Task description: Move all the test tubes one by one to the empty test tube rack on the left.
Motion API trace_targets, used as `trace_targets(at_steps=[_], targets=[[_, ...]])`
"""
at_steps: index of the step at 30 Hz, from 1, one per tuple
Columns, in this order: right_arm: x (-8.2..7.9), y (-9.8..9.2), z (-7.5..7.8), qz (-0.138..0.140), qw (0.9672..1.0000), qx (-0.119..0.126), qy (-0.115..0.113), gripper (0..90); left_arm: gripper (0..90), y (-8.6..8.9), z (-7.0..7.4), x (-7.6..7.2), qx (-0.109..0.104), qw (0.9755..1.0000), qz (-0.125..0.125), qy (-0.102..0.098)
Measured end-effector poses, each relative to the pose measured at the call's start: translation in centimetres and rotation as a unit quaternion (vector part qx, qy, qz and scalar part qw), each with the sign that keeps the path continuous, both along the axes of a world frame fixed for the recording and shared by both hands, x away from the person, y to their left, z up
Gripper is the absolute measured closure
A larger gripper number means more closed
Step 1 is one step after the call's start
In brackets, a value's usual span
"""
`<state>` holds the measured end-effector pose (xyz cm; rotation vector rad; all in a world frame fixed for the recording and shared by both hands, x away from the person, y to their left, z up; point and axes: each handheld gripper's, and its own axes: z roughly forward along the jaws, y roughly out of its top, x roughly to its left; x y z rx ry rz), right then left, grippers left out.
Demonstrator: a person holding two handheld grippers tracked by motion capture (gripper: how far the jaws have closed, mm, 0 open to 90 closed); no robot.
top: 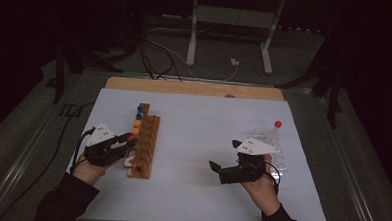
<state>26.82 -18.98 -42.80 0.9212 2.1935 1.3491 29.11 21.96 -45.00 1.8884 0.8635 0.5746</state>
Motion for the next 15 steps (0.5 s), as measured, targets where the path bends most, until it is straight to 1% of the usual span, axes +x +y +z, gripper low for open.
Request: trace_targets(at_steps=[2,4,5,6,7,8,9,10,12,13,15], targets=[[0.1,-0.5,0.4,-0.007,0.9999,0.007,-0.007,0.0,48.9,-0.1,0.2,-0.3,0.003,1.0000,0.002,-0.007],[0.3,-1.3,0.8,-0.012,0.9997,0.018,-0.011,0.0,37.4,0.0,0.4,-0.6,-0.002,0.9999,-0.003,-0.011],[0.4,-1.8,1.1,-0.014,0.9996,0.022,-0.013,0.0,34.3,-0.1,0.5,-0.8,-0.002,0.9999,-0.003,-0.013],[0.5,-2.2,1.4,-0.017,0.9994,0.023,-0.018,0.0,28.8,-0.1,0.5,-0.9,-0.004,0.9999,-0.004,-0.014],[0.6,-2.7,1.6,-0.022,0.9991,0.026,-0.027,0.0,22.5,-0.1,0.5,-1.0,-0.007,0.9999,-0.005,-0.013],[0.7,-3.2,1.9,-0.028,0.9988,0.026,-0.030,0.0,18.4,-0.1,0.4,-1.1,-0.008,0.9999,-0.004,-0.010],[0.9,-3.8,2.1,-0.034,0.9986,0.028,-0.029,0.0,16.1,-0.1,0.4,-1.2,-0.008,0.9999,-0.005,-0.009],[1.1,-4.3,2.3,-0.041,0.9983,0.030,-0.029,0.0,15.1,-0.2,0.4,-1.3,-0.007,0.9999,0.000,-0.010],[1.4,-5.4,2.4,-0.062,0.9972,0.025,-0.034,0.0,9.7,-0.1,0.4,-1.4,-0.006,0.9999,0.000,-0.009],[1.7,-6.0,2.5,-0.073,0.9964,0.021,-0.036,0.0,9.5,-0.1,0.4,-1.5,-0.005,0.9999,0.003,-0.009],[2.2,-7.3,2.3,-0.089,0.9953,0.013,-0.037,0.0,9.1,0.1,0.6,-1.6,-0.014,0.9999,-0.004,-0.006]])
